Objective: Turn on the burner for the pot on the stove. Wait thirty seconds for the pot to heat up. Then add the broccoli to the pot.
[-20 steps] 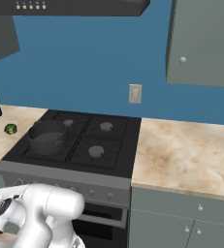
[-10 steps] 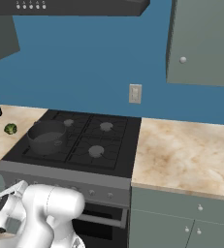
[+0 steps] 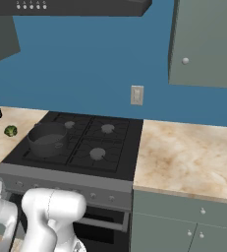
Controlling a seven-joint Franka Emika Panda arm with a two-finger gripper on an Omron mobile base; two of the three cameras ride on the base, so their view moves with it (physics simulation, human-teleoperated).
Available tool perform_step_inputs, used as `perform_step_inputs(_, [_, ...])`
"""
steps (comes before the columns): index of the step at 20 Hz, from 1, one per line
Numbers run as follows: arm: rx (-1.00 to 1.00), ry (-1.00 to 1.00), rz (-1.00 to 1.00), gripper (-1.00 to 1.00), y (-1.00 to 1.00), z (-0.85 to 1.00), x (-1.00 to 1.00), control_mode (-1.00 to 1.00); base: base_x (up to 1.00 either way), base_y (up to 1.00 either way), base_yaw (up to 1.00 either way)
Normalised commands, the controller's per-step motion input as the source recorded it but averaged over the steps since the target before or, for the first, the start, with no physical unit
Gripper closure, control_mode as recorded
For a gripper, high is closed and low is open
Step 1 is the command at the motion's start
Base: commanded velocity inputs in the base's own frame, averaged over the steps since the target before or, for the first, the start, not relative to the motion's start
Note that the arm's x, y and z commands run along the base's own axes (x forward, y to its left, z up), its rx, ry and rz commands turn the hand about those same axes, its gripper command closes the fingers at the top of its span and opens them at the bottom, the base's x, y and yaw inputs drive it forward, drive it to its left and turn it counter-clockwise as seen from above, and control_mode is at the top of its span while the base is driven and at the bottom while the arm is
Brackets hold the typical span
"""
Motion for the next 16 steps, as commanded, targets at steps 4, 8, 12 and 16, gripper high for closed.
perform_step_inputs(4, [0.00, -0.18, 0.00, 1.00, -0.08, 0.97, -0.70, -1.00, 0.00, 0.00, 0.00])
perform_step_inputs(8, [0.03, -0.10, 0.00, 1.00, -0.38, 0.67, -0.35, -1.00, 0.00, 0.00, 0.00])
perform_step_inputs(12, [0.00, 0.00, 0.00, 1.00, 0.00, 0.00, 0.00, -1.00, 0.00, 0.00, 0.00])
perform_step_inputs(16, [0.00, 0.00, 0.00, 1.00, 0.00, 0.00, 0.00, -1.00, 0.00, 0.00, 0.00])
